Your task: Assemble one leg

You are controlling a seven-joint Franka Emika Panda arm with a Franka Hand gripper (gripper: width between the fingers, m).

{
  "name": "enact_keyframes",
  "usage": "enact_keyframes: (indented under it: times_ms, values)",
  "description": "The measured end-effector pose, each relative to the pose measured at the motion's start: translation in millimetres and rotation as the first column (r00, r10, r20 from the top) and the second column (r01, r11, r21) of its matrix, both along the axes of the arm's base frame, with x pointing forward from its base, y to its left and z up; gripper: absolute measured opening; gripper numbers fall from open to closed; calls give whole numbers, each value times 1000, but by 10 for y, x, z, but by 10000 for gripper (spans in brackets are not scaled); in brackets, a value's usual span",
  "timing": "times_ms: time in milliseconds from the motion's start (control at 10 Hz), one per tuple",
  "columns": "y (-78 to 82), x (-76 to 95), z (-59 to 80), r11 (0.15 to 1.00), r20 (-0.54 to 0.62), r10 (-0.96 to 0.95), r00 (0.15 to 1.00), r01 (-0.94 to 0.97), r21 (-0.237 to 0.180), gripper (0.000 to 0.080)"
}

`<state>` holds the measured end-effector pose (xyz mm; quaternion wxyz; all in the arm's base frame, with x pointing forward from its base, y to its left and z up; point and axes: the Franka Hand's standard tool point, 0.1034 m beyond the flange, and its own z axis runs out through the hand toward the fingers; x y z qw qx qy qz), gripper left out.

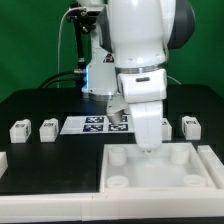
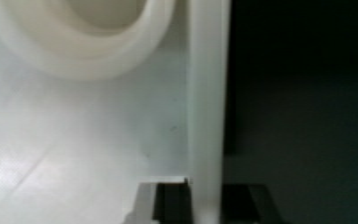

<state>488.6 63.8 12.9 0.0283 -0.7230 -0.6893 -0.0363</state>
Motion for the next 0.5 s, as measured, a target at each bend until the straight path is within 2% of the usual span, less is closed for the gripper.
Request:
enact_keyframes:
  times_ms: [500]
  values:
    - [18,8,-1,1000,-10,1,1000,-1,-8,58]
